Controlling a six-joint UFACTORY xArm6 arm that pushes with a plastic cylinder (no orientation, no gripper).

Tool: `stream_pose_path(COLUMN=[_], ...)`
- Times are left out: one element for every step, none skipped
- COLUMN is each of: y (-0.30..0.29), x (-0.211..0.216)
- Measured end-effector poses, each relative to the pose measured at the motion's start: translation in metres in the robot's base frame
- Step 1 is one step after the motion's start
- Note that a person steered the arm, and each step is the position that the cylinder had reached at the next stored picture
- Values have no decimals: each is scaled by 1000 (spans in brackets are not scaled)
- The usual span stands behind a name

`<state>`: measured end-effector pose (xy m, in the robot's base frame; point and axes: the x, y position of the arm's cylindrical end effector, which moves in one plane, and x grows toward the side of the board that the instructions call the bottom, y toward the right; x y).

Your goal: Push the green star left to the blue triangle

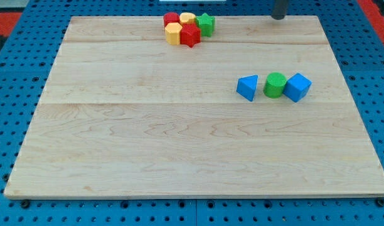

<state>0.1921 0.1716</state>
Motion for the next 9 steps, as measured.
stream_pose_path(y=[-52,-62,-98,-150,-179,-181,-166,-164,-143], x=[-1,1,0,1,6,68,87,46,56])
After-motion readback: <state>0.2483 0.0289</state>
